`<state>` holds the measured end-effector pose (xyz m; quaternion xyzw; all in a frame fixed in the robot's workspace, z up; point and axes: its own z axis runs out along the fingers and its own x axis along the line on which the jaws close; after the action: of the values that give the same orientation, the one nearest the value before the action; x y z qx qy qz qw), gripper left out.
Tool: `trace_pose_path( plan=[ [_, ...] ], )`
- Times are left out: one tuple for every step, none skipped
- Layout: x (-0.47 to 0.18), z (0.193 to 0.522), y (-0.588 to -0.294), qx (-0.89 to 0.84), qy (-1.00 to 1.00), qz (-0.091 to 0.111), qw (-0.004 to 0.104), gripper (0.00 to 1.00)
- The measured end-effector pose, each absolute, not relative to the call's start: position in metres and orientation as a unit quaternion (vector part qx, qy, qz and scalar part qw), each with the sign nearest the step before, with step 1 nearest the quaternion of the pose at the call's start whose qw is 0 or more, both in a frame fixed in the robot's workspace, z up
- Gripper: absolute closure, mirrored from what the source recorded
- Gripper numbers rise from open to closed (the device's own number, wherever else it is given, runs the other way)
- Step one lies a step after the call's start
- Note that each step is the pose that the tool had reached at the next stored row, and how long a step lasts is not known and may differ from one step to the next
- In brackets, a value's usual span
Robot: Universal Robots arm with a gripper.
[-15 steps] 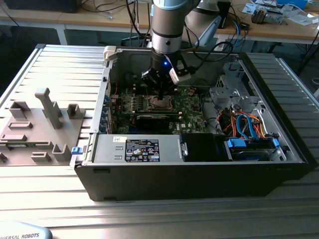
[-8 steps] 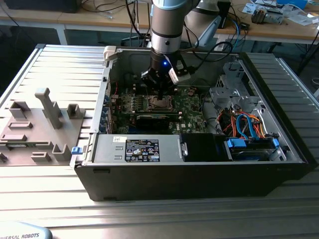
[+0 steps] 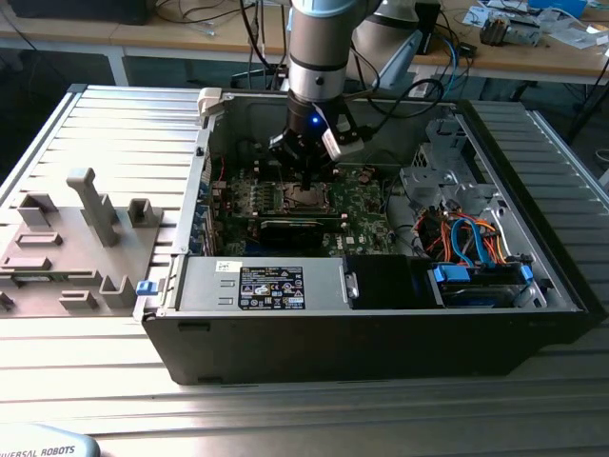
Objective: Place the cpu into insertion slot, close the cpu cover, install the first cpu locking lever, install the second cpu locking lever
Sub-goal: 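Install the first cpu locking lever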
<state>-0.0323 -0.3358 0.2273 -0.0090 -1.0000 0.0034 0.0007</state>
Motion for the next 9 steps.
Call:
trace_pose_path(
  plan=[
    [-0.0323, 0.2278, -0.3358, -0.009, -1.0, 0.003, 0.001, 0.89],
    [-0.0323, 0.2282, -0.3358, -0.009, -1.0, 0.004, 0.001, 0.89],
    [-0.0323, 0.2288, -0.3358, -0.009, -1.0, 0.003, 0.001, 0.89],
    [-0.0323, 0.2293, -0.3358, -0.009, -1.0, 0.003, 0.001, 0.89],
    [-0.0323, 0.2299, -0.3358, -0.009, -1.0, 0.003, 0.001, 0.89],
    [-0.0323, 0.231, -0.3358, -0.009, -1.0, 0.003, 0.001, 0.89],
    [-0.0323, 0.2313, -0.3357, -0.009, -1.0, 0.003, 0.001, 0.89],
    [-0.0323, 0.2316, -0.3358, -0.009, -1.0, 0.003, 0.001, 0.89],
    [-0.0323, 0.2316, -0.3358, -0.009, -1.0, 0.003, 0.001, 0.89]
  ],
)
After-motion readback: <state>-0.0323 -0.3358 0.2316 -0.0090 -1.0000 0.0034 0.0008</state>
